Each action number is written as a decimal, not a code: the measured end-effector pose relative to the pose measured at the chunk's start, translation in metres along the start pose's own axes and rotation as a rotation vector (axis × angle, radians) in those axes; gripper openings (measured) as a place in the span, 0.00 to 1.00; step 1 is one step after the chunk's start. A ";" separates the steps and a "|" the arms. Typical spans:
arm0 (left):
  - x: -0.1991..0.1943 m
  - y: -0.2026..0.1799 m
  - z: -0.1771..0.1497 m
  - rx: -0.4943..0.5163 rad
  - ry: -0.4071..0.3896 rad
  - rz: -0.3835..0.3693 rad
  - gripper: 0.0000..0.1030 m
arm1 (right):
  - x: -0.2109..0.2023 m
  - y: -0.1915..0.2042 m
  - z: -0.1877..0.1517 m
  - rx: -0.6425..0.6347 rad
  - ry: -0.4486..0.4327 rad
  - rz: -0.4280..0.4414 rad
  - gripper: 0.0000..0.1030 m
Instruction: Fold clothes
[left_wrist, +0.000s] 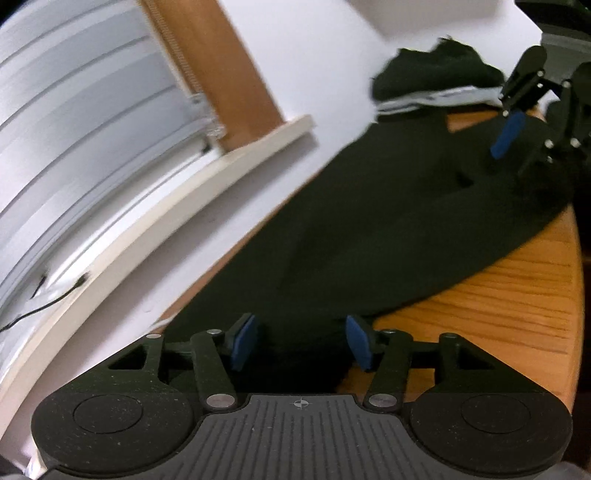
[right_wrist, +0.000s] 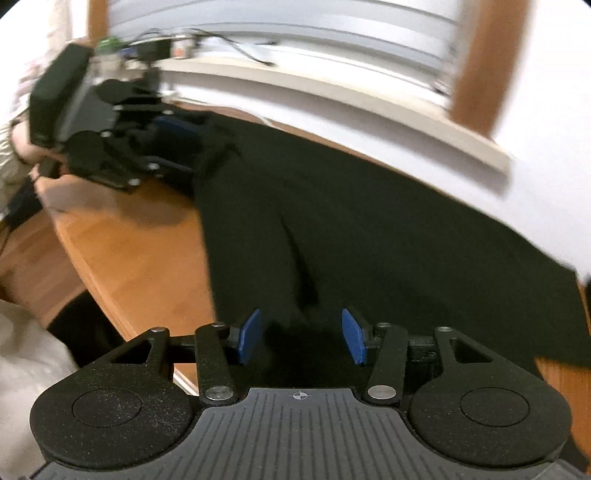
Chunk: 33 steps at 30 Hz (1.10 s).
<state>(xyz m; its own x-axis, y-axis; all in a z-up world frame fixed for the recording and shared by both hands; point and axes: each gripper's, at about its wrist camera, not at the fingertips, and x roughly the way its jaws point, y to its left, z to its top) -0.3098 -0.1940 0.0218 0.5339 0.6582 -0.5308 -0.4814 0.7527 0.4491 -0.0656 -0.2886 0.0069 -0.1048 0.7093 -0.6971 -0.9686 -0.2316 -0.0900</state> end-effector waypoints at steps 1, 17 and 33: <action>0.002 -0.005 0.001 0.016 0.002 -0.005 0.57 | -0.001 -0.003 -0.007 0.020 0.001 -0.004 0.48; 0.029 -0.015 0.035 0.068 0.035 -0.036 0.11 | -0.020 0.007 -0.059 0.077 0.013 -0.039 0.49; 0.055 0.022 0.081 -0.125 0.001 -0.018 0.06 | -0.021 -0.018 -0.057 0.049 -0.002 -0.049 0.04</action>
<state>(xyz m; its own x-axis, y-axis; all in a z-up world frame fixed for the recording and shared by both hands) -0.2350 -0.1396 0.0609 0.5424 0.6444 -0.5390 -0.5546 0.7566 0.3464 -0.0331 -0.3369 -0.0171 -0.0577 0.7205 -0.6911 -0.9824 -0.1640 -0.0889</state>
